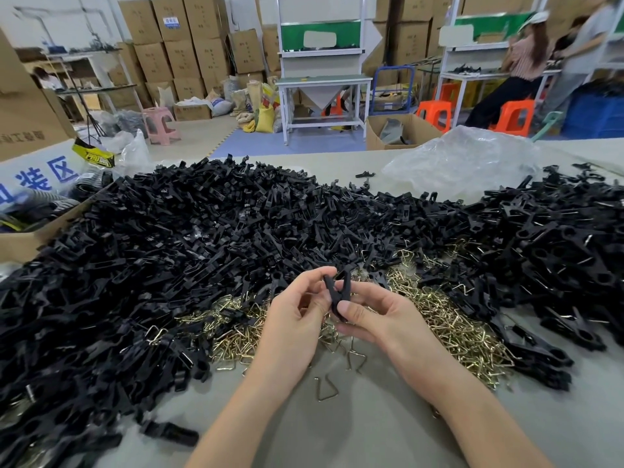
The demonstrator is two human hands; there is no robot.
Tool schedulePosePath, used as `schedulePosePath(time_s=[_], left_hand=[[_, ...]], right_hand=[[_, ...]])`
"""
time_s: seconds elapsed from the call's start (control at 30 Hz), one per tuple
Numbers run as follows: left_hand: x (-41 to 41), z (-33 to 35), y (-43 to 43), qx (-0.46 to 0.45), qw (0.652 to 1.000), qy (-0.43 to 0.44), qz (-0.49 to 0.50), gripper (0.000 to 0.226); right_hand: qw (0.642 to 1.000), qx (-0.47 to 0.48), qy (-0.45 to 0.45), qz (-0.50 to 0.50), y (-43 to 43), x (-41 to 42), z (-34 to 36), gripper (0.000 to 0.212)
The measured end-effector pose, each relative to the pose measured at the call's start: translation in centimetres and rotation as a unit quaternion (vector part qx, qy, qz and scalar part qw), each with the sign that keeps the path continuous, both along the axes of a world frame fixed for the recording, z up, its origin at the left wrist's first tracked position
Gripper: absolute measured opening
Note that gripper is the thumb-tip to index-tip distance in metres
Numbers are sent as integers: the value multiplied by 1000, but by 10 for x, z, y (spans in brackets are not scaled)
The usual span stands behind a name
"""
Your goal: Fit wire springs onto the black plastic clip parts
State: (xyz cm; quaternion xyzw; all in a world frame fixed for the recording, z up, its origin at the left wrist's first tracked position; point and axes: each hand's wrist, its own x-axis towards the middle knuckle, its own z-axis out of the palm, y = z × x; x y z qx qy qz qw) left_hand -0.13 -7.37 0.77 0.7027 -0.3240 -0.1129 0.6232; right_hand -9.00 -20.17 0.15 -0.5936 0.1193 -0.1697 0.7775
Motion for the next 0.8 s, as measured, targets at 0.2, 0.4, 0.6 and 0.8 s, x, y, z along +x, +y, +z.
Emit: schedulePosePath(time_s=[0.2,0.4,0.6,0.8], left_hand=[[-1,0,-1,-22,1000,22,2,30],[-4,4,-5,-45,997,67,6,37],[-1,3,10,114,957,-257,77,24],[8,-1,21,376,853,-360,-32,41]], right_hand=[[1000,6,0,-6,-2,-1,0,30],[998,-17,-3,-60,-4,-3,2,29],[996,-17,-17,-82,-9,-4,0,33],[994,-7,9,-109,-14,-4,-5,46]])
